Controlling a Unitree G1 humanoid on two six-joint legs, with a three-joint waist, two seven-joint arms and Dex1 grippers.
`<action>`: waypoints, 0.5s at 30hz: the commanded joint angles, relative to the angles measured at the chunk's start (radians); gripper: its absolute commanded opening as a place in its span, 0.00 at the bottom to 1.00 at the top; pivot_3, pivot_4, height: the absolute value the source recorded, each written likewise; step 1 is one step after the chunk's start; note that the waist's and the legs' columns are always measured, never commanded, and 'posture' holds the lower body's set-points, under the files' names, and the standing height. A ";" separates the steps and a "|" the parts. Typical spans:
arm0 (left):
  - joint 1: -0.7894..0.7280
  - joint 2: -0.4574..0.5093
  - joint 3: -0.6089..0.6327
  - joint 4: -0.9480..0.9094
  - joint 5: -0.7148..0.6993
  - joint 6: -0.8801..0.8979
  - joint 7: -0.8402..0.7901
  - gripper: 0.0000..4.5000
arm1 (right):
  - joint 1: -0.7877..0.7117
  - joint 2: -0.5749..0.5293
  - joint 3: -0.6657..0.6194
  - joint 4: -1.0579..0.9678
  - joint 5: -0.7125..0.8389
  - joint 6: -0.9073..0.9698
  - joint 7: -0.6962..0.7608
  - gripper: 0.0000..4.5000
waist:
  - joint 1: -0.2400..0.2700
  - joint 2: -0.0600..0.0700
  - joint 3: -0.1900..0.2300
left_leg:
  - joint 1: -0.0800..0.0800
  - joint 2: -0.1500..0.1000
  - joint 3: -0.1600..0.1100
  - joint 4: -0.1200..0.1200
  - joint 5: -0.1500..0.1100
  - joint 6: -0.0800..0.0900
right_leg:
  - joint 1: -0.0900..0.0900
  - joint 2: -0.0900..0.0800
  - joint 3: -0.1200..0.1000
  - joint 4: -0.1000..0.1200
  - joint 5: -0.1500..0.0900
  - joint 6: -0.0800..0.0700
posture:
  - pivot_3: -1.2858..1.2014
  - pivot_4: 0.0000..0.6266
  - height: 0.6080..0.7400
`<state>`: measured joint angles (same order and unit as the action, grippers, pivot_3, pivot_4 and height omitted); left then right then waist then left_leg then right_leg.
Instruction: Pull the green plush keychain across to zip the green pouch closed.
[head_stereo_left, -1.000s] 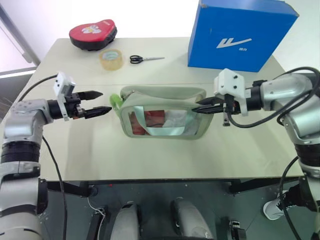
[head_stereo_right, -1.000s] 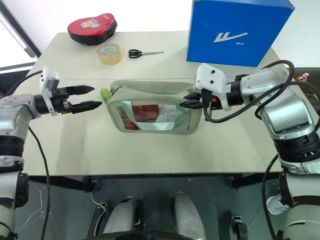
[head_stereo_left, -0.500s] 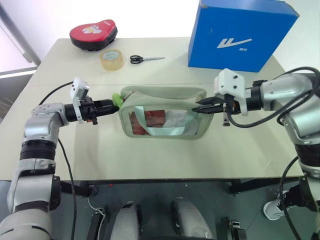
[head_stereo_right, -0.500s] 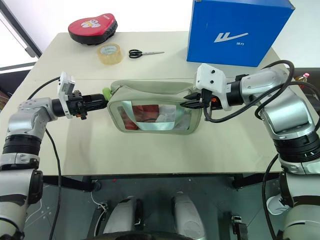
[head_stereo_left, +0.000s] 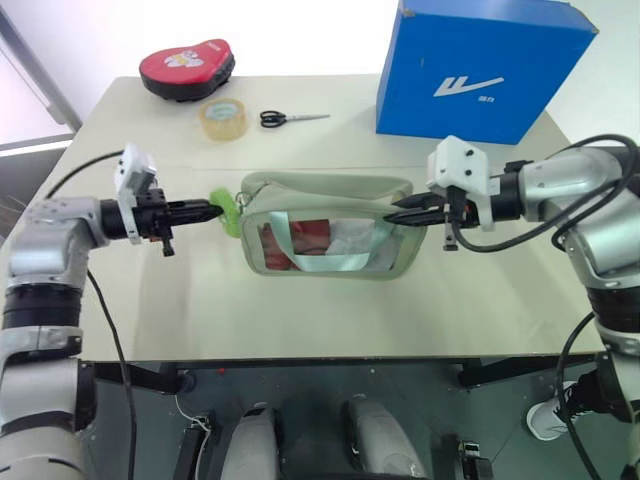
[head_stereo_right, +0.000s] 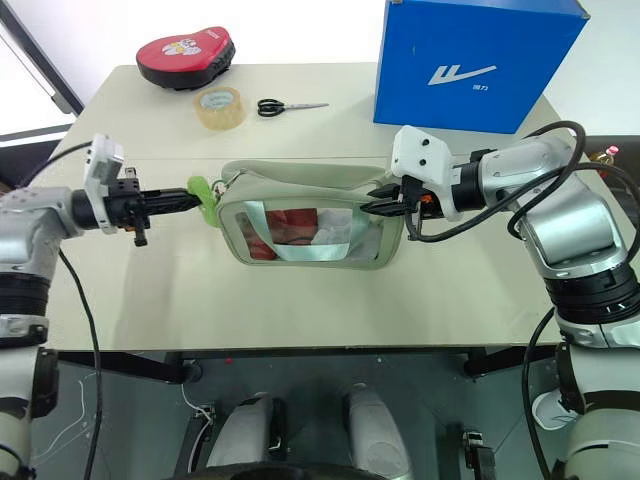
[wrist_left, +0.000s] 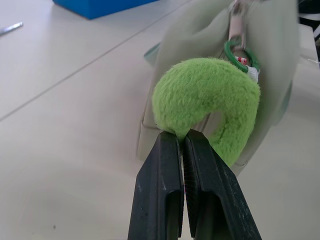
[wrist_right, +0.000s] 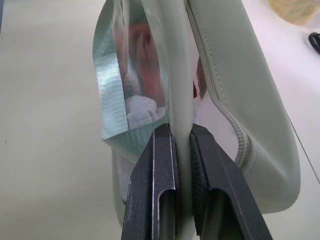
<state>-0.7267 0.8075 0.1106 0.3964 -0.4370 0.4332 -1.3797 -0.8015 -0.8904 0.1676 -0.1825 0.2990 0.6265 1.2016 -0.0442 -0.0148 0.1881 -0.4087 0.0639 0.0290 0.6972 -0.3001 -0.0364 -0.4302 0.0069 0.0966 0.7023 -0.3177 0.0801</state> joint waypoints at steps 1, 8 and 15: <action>-0.062 0.019 0.018 -0.068 -0.039 0.039 -0.009 0.01 | -0.017 0.010 -0.008 -0.007 0.001 -0.004 -0.004 0.00 | 0.000 0.000 0.000 | 0.000 0.000 0.000 0.000 0.000 0.000 | 0.000 0.000 0.000 0.000 0.000 0.000 | 0.52 0.24 0.98; -0.208 0.004 -0.037 -0.059 -0.038 0.154 -0.026 0.01 | -0.010 0.023 -0.004 -0.004 -0.004 -0.013 -0.012 0.00 | -0.002 0.000 0.000 | 0.000 0.000 0.001 0.000 0.000 0.000 | 0.000 0.001 0.000 0.000 0.000 0.000 | 0.52 0.24 0.98; -0.282 -0.032 -0.123 -0.046 0.000 0.202 -0.032 0.01 | -0.010 0.034 0.001 0.007 -0.012 -0.020 -0.016 0.00 | -0.004 0.000 0.000 | 0.000 0.000 0.001 0.000 0.000 0.000 | 0.000 0.001 0.000 0.000 0.000 0.000 | 0.52 0.24 0.98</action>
<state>-0.9736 0.7761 0.0003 0.3622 -0.4428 0.6310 -1.4035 -0.8013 -0.8675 0.1679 -0.1707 0.2873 0.6214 1.1888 -0.0478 -0.0148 0.1881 -0.4084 0.0638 0.0298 0.6975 -0.3001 -0.0364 -0.4300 0.0081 0.0965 0.7025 -0.3177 0.0801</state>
